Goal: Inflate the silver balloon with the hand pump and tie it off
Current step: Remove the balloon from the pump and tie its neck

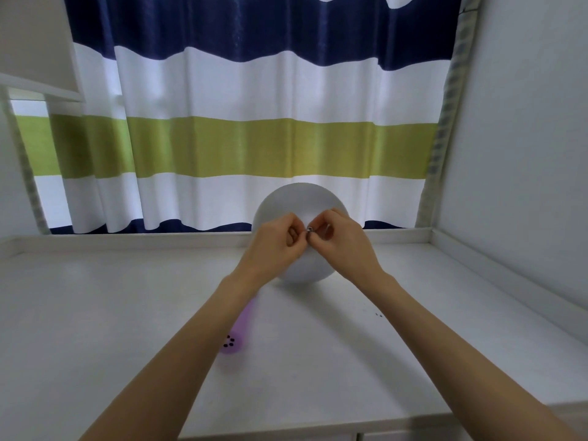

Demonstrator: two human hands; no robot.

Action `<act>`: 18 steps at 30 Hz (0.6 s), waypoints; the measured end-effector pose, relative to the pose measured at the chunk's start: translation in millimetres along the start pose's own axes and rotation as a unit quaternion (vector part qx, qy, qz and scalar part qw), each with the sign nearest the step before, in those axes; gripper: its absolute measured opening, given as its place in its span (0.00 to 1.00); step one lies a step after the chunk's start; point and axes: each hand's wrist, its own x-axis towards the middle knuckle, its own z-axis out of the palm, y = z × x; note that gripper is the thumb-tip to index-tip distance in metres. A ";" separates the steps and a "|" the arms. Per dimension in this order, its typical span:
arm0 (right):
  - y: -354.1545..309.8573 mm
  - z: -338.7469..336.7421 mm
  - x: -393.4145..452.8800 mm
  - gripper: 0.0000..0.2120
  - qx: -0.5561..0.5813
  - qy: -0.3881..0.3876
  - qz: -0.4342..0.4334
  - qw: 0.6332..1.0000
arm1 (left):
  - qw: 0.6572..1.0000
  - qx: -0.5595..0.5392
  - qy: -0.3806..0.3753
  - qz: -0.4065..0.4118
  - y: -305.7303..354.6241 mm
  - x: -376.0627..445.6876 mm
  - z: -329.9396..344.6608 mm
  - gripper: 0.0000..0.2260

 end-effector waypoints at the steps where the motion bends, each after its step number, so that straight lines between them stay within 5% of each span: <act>1: 0.0 0.7 -0.8 0.04 -0.007 0.004 -0.002 1.000 | 1.000 -0.002 -0.007 0.003 -1.1 -0.6 0.3 0.03; 9: 3.3 9.1 -6.1 0.04 -0.043 0.016 -0.018 0.999 | 0.999 -0.014 -0.027 -0.013 -8.8 -4.6 -2.7 0.05; 14: 11.6 11.9 -9.7 0.09 0.001 0.012 -0.034 0.999 | 0.998 0.035 0.024 -0.054 -13.1 -8.6 -4.4 0.06; 18: 24.7 11.6 -5.2 0.20 0.096 0.064 0.093 0.989 | 0.989 0.105 0.079 -0.068 -19.4 -12.2 -9.9 0.04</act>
